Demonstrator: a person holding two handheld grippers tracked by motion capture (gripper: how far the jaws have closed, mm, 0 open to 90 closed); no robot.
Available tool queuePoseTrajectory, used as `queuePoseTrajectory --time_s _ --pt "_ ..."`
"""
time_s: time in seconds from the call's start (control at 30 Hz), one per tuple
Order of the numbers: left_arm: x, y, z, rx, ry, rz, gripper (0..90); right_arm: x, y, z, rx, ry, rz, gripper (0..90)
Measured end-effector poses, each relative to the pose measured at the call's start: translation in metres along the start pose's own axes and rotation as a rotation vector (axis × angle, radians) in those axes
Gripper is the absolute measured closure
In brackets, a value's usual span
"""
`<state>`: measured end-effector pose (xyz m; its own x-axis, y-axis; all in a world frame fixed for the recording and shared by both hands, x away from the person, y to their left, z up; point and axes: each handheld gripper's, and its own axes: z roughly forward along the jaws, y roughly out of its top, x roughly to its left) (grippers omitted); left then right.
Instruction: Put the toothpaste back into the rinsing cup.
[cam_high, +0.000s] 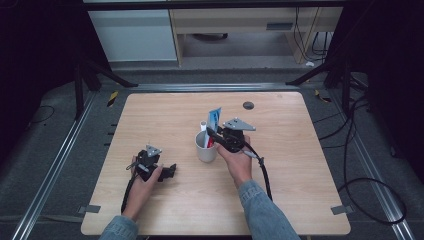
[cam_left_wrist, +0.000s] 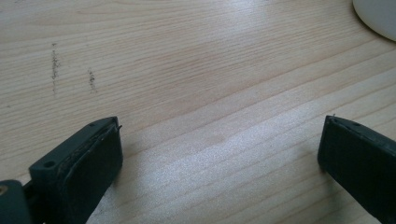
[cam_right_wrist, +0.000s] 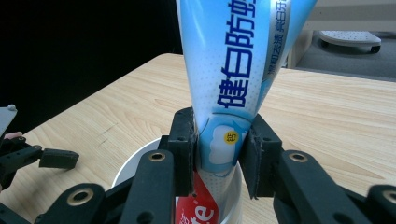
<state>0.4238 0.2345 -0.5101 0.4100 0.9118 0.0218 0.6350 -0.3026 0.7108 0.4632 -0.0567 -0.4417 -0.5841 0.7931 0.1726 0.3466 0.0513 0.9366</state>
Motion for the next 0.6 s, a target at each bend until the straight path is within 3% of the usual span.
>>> queuePoseTrajectory --time_s 0.6 --pt "0.0 0.0 0.0 0.0 0.0 0.0 0.0 -0.0025 -0.0008 0.0009 0.002 0.007 0.02 65.7"
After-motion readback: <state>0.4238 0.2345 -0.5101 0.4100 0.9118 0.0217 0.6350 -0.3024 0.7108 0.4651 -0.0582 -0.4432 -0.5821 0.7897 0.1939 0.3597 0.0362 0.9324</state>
